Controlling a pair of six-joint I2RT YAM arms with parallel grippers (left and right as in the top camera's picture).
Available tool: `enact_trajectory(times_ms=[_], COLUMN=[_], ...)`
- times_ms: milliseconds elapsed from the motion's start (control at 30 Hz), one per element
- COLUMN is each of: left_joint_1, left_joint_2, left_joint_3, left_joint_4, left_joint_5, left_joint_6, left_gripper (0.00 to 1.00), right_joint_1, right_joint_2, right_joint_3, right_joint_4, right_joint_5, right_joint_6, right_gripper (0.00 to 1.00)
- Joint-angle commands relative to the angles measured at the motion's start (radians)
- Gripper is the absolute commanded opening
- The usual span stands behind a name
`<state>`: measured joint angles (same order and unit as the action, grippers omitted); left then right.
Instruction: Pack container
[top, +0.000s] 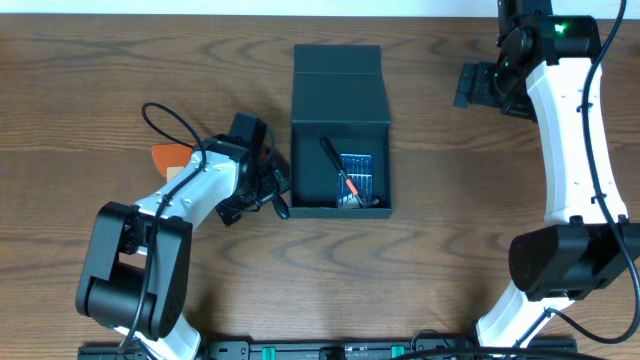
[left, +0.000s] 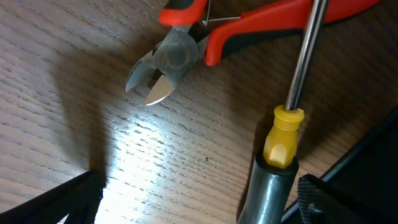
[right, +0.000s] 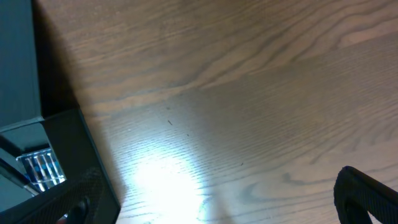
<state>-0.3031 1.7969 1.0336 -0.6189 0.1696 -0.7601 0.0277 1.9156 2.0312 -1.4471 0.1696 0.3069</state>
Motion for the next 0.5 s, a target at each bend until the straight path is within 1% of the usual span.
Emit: enact_trajectory(times_ms=[0,333,467], left_joint_1=[-0.002,-0.002,-0.002], left_joint_2=[0.037,0.073,0.074], left_joint_3=[0.004,0.004,0.004], left_joint_4=[0.013,0.012,0.012], left_joint_5=[-0.006,-0.005,-0.005], left_joint_6=[-0.005,-0.005,-0.005], left_gripper=[0.99,1.00,0.97], right_joint_1=[-0.001,-0.001,-0.001], right_joint_2=[-0.007,-0.007,-0.007], right_joint_3=[0.018,0.018,0.018], right_joint_4=[-0.002,-0.002,-0.002], right_joint_5=[0.010,0.010,0.010], right_joint_6=[0.014,0.014,0.014], right_gripper=[0.99,0.99,0.99])
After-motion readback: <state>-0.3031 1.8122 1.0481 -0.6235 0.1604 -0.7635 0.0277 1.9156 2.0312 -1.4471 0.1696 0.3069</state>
